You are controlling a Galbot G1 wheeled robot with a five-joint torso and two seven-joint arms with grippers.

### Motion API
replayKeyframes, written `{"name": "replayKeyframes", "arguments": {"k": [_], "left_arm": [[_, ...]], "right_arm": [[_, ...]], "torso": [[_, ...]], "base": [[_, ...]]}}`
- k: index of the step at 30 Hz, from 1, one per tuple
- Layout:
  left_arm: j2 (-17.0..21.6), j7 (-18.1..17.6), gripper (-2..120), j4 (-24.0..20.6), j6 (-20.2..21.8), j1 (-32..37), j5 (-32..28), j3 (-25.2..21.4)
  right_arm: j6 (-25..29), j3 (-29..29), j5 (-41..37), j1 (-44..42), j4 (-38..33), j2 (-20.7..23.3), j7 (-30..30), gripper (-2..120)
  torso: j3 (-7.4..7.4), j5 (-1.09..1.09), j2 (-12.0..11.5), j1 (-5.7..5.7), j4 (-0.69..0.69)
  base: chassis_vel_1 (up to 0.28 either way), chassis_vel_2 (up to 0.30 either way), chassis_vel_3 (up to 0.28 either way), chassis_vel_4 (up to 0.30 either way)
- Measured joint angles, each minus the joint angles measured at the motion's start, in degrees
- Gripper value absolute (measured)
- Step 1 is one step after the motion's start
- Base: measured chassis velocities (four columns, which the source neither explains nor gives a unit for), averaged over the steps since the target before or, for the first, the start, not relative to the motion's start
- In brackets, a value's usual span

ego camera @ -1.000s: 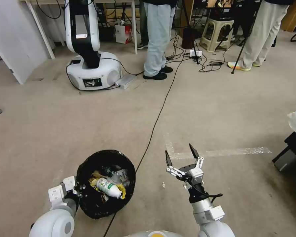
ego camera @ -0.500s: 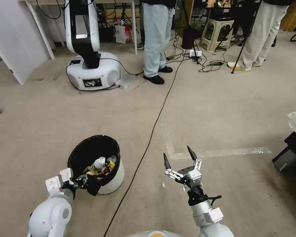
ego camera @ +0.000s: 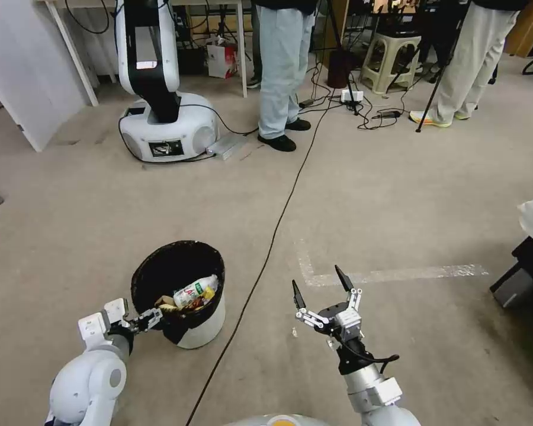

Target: Pick up the trash bin, then pick up the garbage from the floor and place it into the trash bin.

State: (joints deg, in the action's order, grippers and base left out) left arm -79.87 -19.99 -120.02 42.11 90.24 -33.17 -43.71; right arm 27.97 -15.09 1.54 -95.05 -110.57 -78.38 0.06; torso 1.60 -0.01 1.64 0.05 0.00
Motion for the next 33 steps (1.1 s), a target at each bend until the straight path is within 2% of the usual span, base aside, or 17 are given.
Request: {"name": "replayKeyframes", "arguments": {"k": [1,3,4,6,8,9,10,11,12,13,14,15,16,17,20,26,33], "left_arm": [[0.0,0.0,100,0.0,0.0,0.0,0.0,0.0],[-0.3,0.4,100,-3.8,-0.8,1.6,3.7,1.3],[-0.3,0.4,100,-3.8,-0.8,1.6,3.7,1.3],[-0.7,1.0,100,-6.9,-2.5,2.8,6.7,2.7],[-1.5,5.1,100,-10.7,-8.6,5.7,15.6,5.4],[-1.5,5.1,100,-10.7,-8.6,5.7,15.6,5.4],[-1.7,6.3,100,-11.4,-10.4,6.6,17.5,5.9],[-2.4,9.2,100,-12.6,-16.3,8.7,22.5,7.1],[-2.4,9.2,100,-12.6,-16.3,8.7,22.5,7.1],[-3.1,11.1,100,-12.8,-21.0,9.9,26.4,7.6],[-3.4,11.7,100,-12.8,-23.1,10.3,28.2,7.8],[-4.1,12.7,100,-12.4,-28.0,11.3,32.2,8.0],[-4.4,13.1,100,-11.8,-30.5,11.8,34.0,8.0],[-4.4,13.1,100,-11.8,-30.5,11.8,34.0,8.0],[-4.8,13.1,100,-9.2,-37.1,14.2,36.5,8.2],[-5.4,10.2,100,-7.6,-41.2,16.5,36.6,8.0],[-5.4,9.7,100,-7.5,-41.4,16.6,36.4,7.9]], "right_arm": [[0.0,0.0,0.0,0.0,0.0,0.0,0.0,99],[-1.2,0.5,-0.1,0.5,-0.4,-0.4,4.8,100],[-1.2,0.5,-0.1,0.5,-0.4,-0.4,4.8,100],[-2.0,0.3,0.1,1.2,-1.0,-0.6,7.2,100],[-3.3,-0.4,1.0,2.3,-2.0,-0.6,9.5,100],[-3.3,-0.4,1.0,2.3,-2.0,-0.6,9.5,100],[-3.8,-0.5,1.0,2.7,-2.3,-0.6,9.9,100],[-5.0,-0.8,1.0,3.7,-3.1,-0.5,10.5,100],[-5.0,-0.8,1.0,3.7,-3.1,-0.5,10.5,100],[-5.9,-1.0,1.0,4.4,-3.8,-0.5,10.7,100],[-6.4,-1.0,1.0,4.8,-4.3,-0.6,10.8,100],[-7.7,-1.1,1.0,5.2,-5.4,-0.8,11.1,100],[-8.5,-1.1,1.1,5.3,-6.0,-1.1,11.3,100],[-8.5,-1.1,1.1,5.3,-6.0,-1.1,11.3,100],[-10.7,-0.7,1.2,5.6,-6.7,-1.6,11.5,100],[-11.3,-0.3,1.2,6.1,-6.6,-1.9,11.2,100],[-11.4,-0.3,1.1,6.1,-6.6,-1.8,11.1,100]], "torso": [[0.0,0.0,0.0,0.0,0.0],[0.0,0.01,0.0,0.0,0.0],[0.0,0.01,0.0,0.0,0.0],[-0.01,0.02,0.0,0.0,0.0],[0.0,0.0,0.0,0.0,-0.01],[0.0,0.0,0.0,0.0,-0.01],[-0.01,0.02,0.0,0.0,-0.01],[0.0,0.03,0.0,0.0,0.01],[0.0,0.03,0.0,0.0,0.01],[-0.01,0.01,0.0,0.0,0.0],[-0.01,0.01,0.0,0.0,0.01],[-0.01,0.02,0.0,0.0,0.0],[0.0,0.01,0.0,0.0,0.01],[0.0,0.01,0.0,0.0,0.01],[-0.01,0.0,0.0,0.0,0.0],[-0.01,0.01,0.0,0.0,0.01],[0.0,0.0,0.0,0.0,0.0]], "base": [[0.0,0.0,0.0,0.0],[0.0,0.0,0.0,0.0],[0.0,0.0,0.0,0.0],[0.0,0.0,0.0,0.0],[0.0,0.0,0.0,0.0],[0.0,0.0,0.0,0.0],[0.0,0.0,0.0,0.0],[0.0,0.0,0.0,0.0],[0.0,0.0,0.0,0.0],[0.0,0.0,0.0,0.0],[0.0,0.0,0.0,0.0],[0.0,0.0,0.0,0.0],[0.0,0.0,0.0,0.0],[0.0,0.0,0.0,0.0],[0.0,0.0,0.0,0.0],[0.0,0.0,0.0,0.0],[0.0,0.0,0.0,0.0]]}}
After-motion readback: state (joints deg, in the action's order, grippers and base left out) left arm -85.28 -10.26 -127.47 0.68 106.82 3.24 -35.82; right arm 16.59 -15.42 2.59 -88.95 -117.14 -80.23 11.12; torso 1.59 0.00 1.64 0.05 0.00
